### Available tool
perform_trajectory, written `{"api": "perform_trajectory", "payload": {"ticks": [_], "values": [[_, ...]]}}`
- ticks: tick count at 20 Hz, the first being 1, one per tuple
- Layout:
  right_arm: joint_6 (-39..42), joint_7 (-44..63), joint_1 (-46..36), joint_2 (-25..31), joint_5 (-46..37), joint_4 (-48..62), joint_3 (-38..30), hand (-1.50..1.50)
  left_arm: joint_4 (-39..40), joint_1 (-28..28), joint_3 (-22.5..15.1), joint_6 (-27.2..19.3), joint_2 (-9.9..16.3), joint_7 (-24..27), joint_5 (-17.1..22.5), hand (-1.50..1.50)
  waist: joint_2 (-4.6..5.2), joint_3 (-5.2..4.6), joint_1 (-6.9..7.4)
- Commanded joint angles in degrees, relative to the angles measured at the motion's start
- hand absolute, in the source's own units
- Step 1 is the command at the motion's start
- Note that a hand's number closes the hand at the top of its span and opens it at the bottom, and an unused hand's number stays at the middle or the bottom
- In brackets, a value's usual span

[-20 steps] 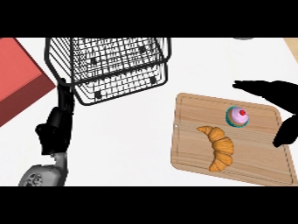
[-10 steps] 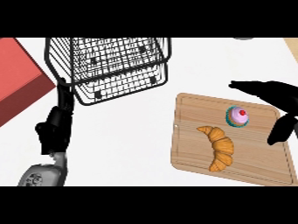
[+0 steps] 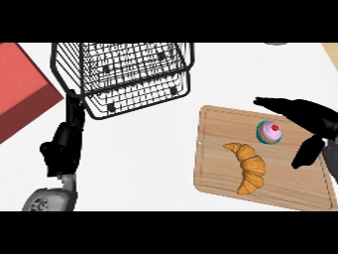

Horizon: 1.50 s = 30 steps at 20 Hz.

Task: Pick the cupcake from the cutting board and place it in the tiered basket

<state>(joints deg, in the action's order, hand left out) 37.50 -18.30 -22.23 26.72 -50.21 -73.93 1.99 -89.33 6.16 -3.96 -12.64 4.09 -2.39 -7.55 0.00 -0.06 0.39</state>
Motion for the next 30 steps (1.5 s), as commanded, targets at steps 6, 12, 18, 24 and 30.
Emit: {"api": "perform_trajectory", "payload": {"ticks": [6, 12, 18, 24, 30], "values": [[-15.66, -2.71, -0.03, -3.67, -6.77, 3.31, 2.01, 1.50, -2.42, -0.23, -2.82, 1.82, -0.93, -0.62, -0.73, 0.00, 0.08, 0.09, 0.05], [-21.72, -6.03, -2.45, -4.37, -7.56, 8.95, -0.71, 1.50, -2.95, -1.40, -2.64, 1.64, -1.30, 0.33, -1.30, 0.00, 0.05, 0.08, -0.01], [-16.19, 27.54, -6.04, -25.04, -24.34, 1.62, 17.18, 1.50, -0.59, 0.41, -3.60, 2.34, -1.44, -0.66, -1.68, 0.00, -0.66, -0.47, 2.47], [-12.81, 50.35, -11.31, -26.56, -23.56, 0.69, 27.24, 1.50, 1.71, 3.01, -3.29, 4.05, -1.32, 0.39, -0.46, 0.00, -0.28, -0.26, 4.19], [-10.96, 71.19, -21.56, -26.68, -14.75, -5.13, 32.51, 1.50, 0.30, 5.68, -3.97, 3.52, -2.41, -2.17, -0.75, 0.00, -0.58, -0.05, 5.27]]}}
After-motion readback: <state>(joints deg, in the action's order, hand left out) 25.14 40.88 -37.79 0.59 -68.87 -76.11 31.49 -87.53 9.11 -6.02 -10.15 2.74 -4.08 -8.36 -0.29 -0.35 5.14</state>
